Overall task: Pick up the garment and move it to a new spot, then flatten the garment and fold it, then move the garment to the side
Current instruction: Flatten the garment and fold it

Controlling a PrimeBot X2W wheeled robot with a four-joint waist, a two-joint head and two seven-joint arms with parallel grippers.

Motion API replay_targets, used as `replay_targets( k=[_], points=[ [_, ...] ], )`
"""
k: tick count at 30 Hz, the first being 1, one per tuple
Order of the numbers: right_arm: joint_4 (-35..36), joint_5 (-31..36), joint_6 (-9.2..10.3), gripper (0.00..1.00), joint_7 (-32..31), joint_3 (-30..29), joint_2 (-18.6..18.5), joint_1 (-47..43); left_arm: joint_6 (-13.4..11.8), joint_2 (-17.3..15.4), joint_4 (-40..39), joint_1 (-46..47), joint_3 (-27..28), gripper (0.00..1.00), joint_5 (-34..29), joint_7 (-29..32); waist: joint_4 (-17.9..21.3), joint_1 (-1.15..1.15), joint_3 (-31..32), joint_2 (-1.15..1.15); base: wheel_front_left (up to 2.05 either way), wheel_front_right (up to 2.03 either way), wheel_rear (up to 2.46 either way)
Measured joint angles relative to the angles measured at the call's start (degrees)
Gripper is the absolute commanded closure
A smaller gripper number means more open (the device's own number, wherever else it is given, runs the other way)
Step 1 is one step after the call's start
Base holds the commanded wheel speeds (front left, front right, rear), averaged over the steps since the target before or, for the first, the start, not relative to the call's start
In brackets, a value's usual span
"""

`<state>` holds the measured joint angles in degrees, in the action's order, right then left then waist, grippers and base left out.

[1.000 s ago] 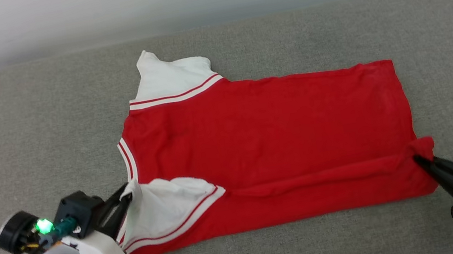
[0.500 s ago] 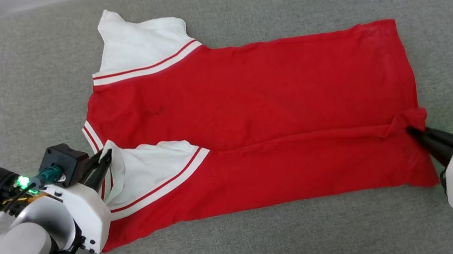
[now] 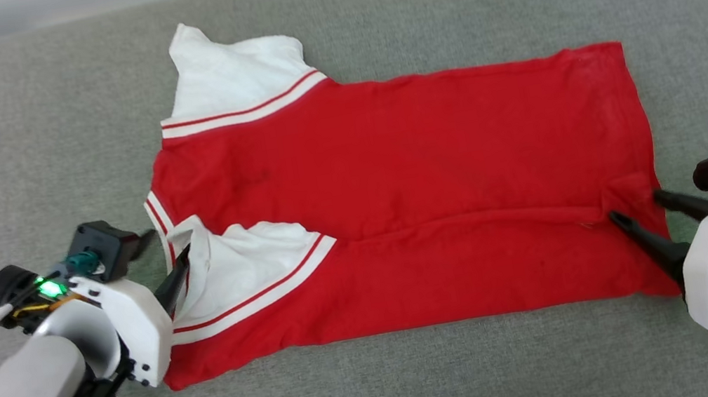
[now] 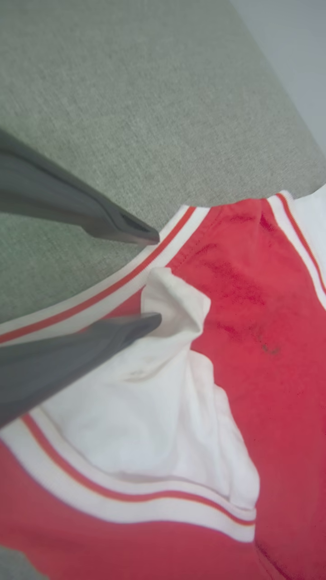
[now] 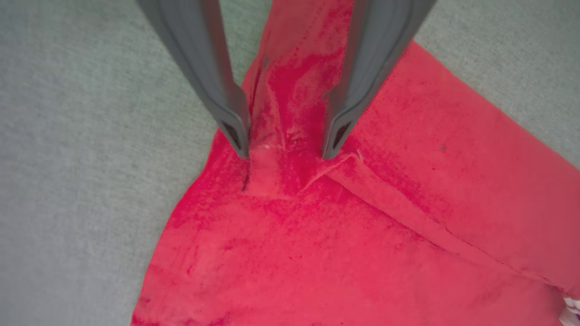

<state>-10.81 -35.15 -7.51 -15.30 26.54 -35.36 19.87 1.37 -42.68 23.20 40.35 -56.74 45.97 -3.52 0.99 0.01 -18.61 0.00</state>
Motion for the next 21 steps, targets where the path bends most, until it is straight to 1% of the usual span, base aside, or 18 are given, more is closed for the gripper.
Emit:
replay_targets(
  k=[4, 8, 13, 21],
  points=[
    [2.0, 0.0, 0.00, 0.00, 0.9, -1.4, -0.2, -0.3, 0.1, -1.4, -0.9, 1.4, 0.4, 0.00, 0.1, 1.0, -0.7, 0.00, 2.4, 0.00, 0.00, 0.00, 0.00],
    [3.5, 0.2, 0.00, 0.00, 0.8, -3.2, -0.3, -1.7, 0.4, -3.2, -3.3, 3.0, 0.9, 0.00, 1.3, 4.6, -1.5, 0.00, 4.6, 0.00, 0.00, 0.00, 0.00],
    [5.2, 1.2, 0.00, 0.00, 0.1, -4.6, 0.2, -3.4, 0.6, -5.6, -6.3, 5.0, 1.5, 0.00, 5.8, 14.7, -2.5, -0.01, 6.4, 0.00, 0.00, 0.00, 0.00],
    [6.9, 1.6, 0.00, 0.00, -2.6, -4.6, 0.7, -3.9, 2.0, -7.9, -11.8, 7.7, 0.6, 0.00, 16.5, 35.2, -2.9, -0.01, 7.1, 0.00, 0.00, 0.00, 0.00]
  ],
)
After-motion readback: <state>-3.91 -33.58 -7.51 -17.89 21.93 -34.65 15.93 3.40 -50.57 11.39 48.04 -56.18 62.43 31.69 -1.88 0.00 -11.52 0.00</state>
